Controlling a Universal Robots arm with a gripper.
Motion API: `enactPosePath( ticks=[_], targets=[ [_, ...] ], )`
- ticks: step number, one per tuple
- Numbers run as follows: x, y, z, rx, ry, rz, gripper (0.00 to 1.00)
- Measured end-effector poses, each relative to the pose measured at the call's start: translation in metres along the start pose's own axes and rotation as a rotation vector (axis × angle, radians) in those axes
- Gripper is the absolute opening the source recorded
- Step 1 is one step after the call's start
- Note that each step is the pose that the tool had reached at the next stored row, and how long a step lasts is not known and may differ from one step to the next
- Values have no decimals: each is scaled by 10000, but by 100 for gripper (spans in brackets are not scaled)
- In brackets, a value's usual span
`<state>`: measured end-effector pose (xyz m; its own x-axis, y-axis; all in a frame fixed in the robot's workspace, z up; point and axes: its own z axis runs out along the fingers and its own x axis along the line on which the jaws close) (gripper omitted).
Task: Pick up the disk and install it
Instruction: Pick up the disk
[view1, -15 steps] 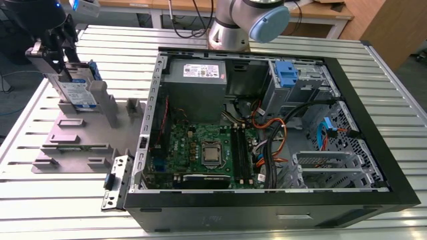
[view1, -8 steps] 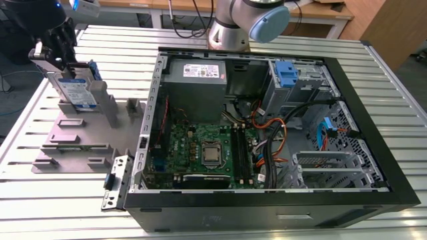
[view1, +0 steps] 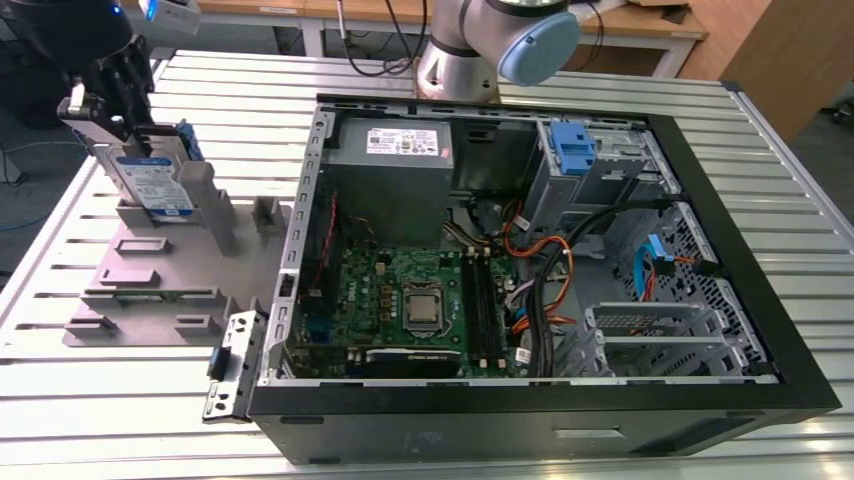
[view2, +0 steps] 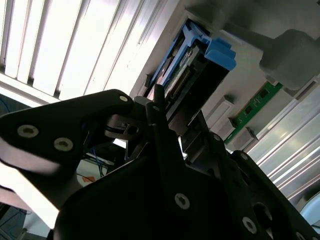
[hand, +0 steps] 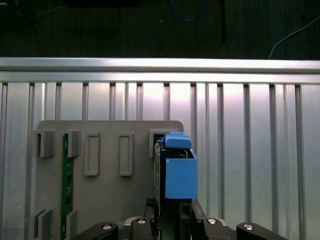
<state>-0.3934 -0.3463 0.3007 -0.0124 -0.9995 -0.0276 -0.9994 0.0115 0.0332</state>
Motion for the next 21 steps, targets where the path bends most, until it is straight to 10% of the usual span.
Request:
enactPosePath(
  ticks=[21],
  targets=[
    [9, -3, 0, 0, -54, -2, 46]
  ],
)
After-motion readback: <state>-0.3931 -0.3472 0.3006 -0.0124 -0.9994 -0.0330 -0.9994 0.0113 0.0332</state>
